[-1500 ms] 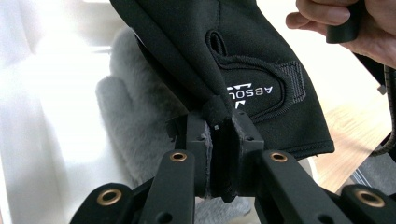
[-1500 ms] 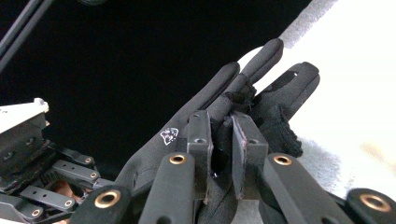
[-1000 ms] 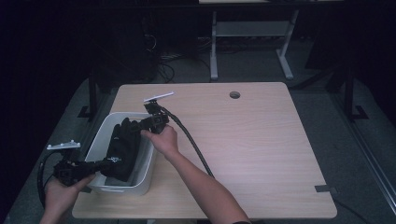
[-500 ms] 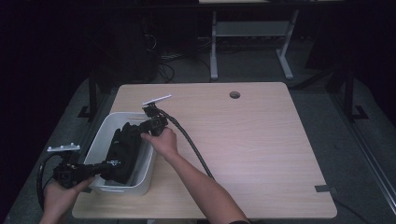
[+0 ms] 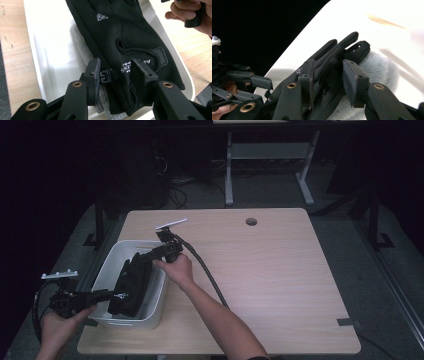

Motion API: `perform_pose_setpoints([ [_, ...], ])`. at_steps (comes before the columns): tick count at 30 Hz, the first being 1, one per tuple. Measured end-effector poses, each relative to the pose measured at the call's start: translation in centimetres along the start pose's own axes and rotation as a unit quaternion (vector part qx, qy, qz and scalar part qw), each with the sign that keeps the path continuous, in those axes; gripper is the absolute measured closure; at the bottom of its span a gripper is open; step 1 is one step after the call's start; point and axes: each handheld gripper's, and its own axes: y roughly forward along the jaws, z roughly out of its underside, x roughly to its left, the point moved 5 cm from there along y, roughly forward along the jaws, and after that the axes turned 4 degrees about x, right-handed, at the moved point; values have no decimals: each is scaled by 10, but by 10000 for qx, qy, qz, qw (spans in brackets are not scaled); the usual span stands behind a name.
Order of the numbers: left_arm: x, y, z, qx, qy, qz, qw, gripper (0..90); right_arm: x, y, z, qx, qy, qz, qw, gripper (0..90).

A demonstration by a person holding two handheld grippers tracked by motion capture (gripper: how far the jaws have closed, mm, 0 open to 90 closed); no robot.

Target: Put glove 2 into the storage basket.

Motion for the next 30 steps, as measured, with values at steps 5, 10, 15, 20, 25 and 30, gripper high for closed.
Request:
perform_pose_setpoints([
  [5,-2,-3,-6,-66,11,2,10000,588,1,-12,-4,-130,-30,-52,9999,592],
  [10,-8,-6,-13,-157,76,32,9998,582,3,-24,-7,-233,-12,-79,9997,576],
  [15,-15,-7,-19,-185,148,101,9997,587,4,-33,-8,-279,-35,-123,9995,561],
  [20,-22,-7,-24,-214,177,186,9994,580,6,-42,-9,-323,-66,-183,9993,541],
  [25,-29,-7,-30,-262,241,249,9991,563,7,-51,-10,-401,-89,-243,9989,513],
  [30,-36,-5,-35,-274,297,320,9987,540,7,-63,-10,-467,-94,-279,9985,478],
])
